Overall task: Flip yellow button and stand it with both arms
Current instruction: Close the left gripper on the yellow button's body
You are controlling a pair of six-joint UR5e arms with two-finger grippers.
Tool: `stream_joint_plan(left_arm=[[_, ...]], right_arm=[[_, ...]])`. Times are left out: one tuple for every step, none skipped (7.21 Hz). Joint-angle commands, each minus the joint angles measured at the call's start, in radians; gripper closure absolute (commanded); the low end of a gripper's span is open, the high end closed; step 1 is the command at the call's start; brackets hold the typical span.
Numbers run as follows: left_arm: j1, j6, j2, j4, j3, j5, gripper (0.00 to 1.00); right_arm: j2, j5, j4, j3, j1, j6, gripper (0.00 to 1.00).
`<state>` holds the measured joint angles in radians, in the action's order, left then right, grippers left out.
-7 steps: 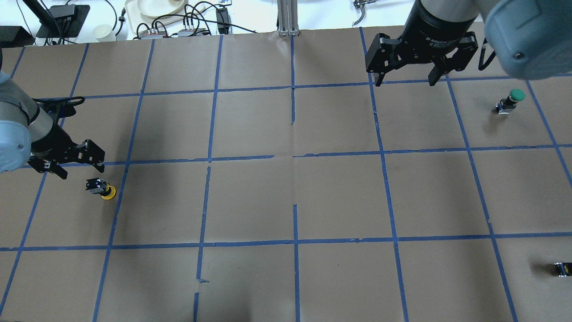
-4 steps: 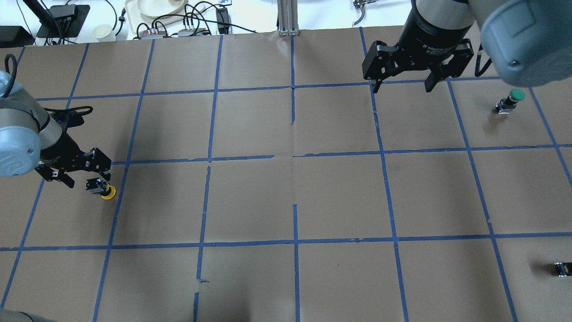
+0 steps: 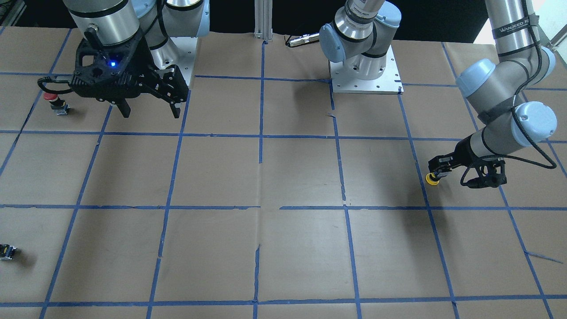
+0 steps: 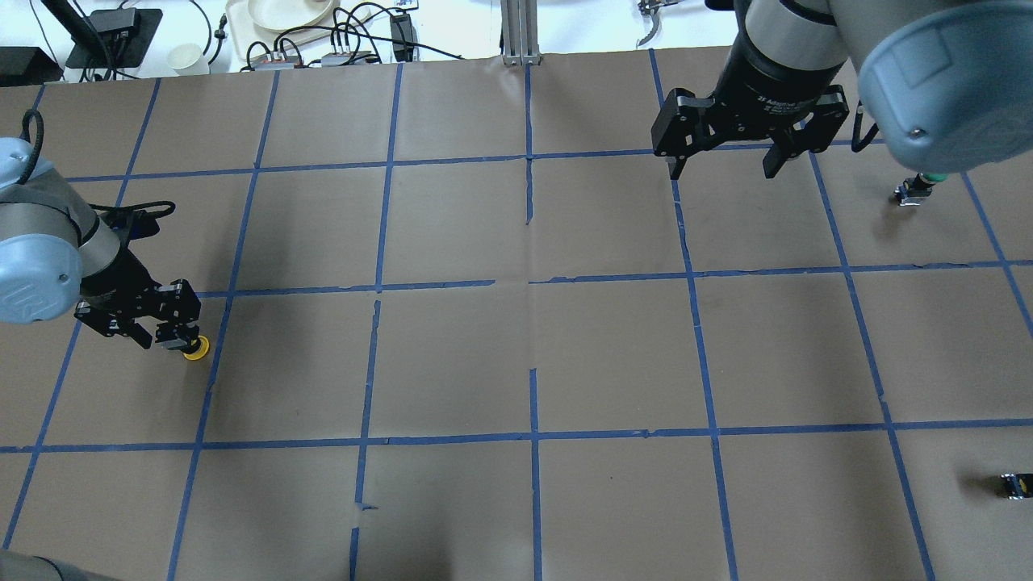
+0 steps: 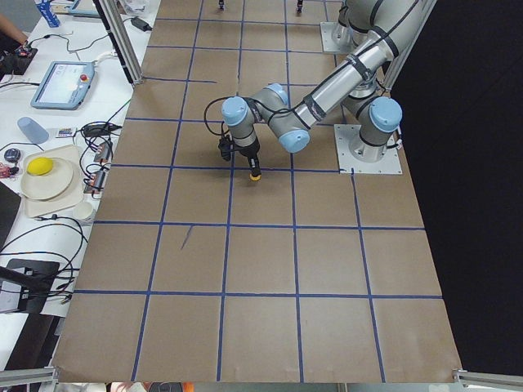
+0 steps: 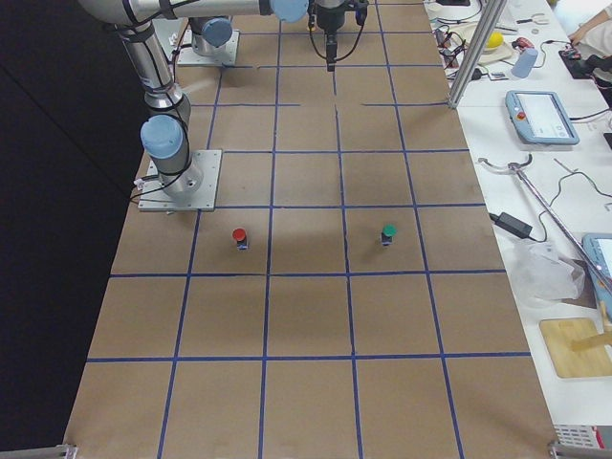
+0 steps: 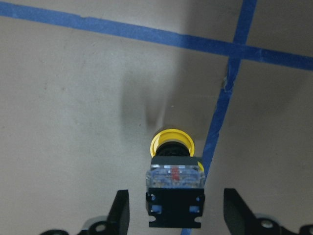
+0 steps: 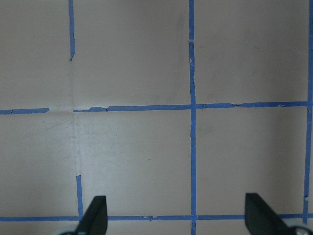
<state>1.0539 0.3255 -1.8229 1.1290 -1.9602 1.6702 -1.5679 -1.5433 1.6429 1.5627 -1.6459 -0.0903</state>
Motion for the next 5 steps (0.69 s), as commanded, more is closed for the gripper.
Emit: stream_joint_plan(left_arm=[[0.000, 0.001, 0.001, 0.000, 0.006, 0.000, 0.28], [0.000, 0.000, 0.001, 0.000, 0.012, 0.000, 0.28], [-0.002, 0.000, -0.001, 0.000, 0.017, -0.001, 0.29], [-0.002, 0.000, -0.003, 0.000, 0.014, -0.001, 0.42], [-0.002, -0.002, -0.003, 0.000, 0.007, -0.001, 0.67]], right_arm=[[0.000, 0.000, 0.000, 0.000, 0.000, -0.005, 0.00], [-0.003, 0.000, -0.002, 0.000, 0.000, -0.003, 0.00], [-0.004, -0.001, -0.003, 0.000, 0.003, 0.003, 0.00], [-0.007, -0.001, -0.003, 0.002, 0.005, 0.004, 0.00], [-0.006, -0.001, 0.000, 0.002, 0.006, 0.007, 0.00]])
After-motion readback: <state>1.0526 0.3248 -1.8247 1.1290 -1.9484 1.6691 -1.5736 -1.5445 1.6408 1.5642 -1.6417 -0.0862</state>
